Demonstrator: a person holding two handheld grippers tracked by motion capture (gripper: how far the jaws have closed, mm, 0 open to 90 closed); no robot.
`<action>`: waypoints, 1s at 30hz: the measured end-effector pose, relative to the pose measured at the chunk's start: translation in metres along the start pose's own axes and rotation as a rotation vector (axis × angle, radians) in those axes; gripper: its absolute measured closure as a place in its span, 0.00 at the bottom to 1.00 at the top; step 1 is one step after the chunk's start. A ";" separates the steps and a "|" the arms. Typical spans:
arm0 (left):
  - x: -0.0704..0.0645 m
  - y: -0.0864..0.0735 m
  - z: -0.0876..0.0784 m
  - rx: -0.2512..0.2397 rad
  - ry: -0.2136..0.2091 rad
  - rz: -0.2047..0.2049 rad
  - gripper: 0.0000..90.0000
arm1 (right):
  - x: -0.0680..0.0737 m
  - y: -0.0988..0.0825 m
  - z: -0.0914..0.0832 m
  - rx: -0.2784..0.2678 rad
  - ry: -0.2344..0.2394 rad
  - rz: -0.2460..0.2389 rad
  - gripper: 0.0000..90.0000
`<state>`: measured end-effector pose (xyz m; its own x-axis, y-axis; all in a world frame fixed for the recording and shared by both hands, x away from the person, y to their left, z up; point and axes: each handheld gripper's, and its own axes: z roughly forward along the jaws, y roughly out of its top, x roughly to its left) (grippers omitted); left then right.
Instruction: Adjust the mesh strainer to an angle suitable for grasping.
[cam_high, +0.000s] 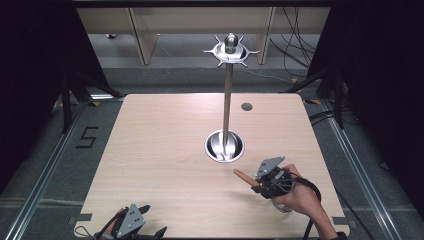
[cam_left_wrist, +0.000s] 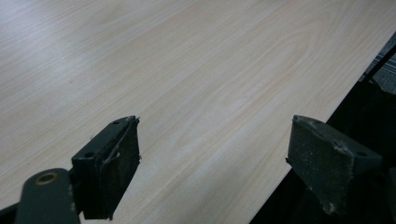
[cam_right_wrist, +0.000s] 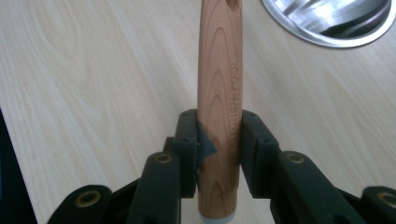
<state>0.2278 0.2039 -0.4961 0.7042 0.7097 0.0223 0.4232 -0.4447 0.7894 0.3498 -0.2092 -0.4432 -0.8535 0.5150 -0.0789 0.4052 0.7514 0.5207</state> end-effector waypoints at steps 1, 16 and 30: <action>-0.001 0.000 0.001 -0.010 -0.005 -0.015 0.18 | -0.002 0.000 -0.002 -0.013 -0.007 -0.001 0.79; 0.001 0.002 0.003 0.007 0.000 -0.010 0.18 | -0.020 -0.009 -0.032 -0.184 -0.036 0.076 0.79; 0.003 0.005 0.003 0.016 -0.011 -0.018 0.18 | -0.037 -0.011 -0.047 -0.221 -0.073 0.120 0.79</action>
<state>0.2337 0.2020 -0.4946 0.7028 0.7114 0.0017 0.4446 -0.4411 0.7796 0.3614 -0.2552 -0.4062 -0.7744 0.6296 -0.0626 0.4137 0.5788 0.7028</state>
